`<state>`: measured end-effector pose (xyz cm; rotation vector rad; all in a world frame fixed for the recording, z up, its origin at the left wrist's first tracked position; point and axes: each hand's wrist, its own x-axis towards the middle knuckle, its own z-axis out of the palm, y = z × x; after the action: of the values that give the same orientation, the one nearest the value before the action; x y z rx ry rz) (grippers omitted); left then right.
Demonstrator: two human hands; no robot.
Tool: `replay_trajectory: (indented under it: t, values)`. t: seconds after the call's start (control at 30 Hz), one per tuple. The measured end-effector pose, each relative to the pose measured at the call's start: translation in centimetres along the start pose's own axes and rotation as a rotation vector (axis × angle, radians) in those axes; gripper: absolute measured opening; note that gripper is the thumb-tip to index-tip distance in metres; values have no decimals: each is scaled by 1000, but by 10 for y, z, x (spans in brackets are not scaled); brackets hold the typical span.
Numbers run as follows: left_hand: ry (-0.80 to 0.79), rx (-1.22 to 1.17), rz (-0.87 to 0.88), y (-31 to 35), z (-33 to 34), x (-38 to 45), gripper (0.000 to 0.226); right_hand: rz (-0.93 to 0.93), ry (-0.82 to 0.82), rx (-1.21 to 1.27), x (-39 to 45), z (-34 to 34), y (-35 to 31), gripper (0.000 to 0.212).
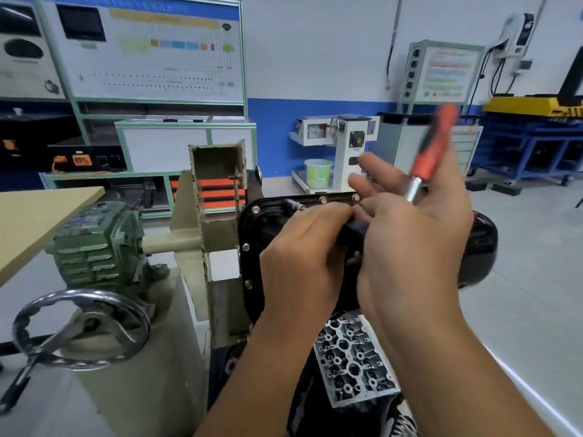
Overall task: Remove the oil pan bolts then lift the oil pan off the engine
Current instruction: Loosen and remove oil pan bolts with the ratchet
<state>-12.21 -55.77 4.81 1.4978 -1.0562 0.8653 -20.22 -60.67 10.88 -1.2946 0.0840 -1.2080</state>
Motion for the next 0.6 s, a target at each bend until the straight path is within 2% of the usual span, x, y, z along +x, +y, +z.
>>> replay_trajectory:
  t: [0.07,0.2,0.27,0.3,0.33,0.37,0.43,0.5,0.53,0.57,0.6]
  values:
    - [14,-35,-33,2,-1,0,29,-120,-228,-206,3,-4,-2,103]
    - [-47,-55,56,-5,-11,8,28,-217,-710,-484,27,-5,-29,102]
    - [-2,-17,79,-8,-13,7,21,-274,-968,-606,33,-2,-38,100]
    - [59,5,52,-8,-11,7,18,-314,-1029,-654,33,2,-40,99]
    - [118,-18,10,-8,-10,7,21,-353,-989,-666,30,7,-39,99]
    - [181,-15,3,-8,-9,8,28,-382,-866,-607,26,13,-35,100]
    - [232,8,45,-9,-6,8,41,-262,-453,-325,17,20,-25,103]
    - [158,1,66,-10,-4,4,41,-86,-136,-68,12,19,-15,100]
    - [131,-20,52,-7,-4,4,45,-36,-137,-44,13,16,-11,99]
    - [130,-22,46,-6,-3,5,47,-59,-150,-133,14,14,-11,101]
    - [133,-25,48,-8,-4,6,44,-131,-259,-235,19,11,-13,104]
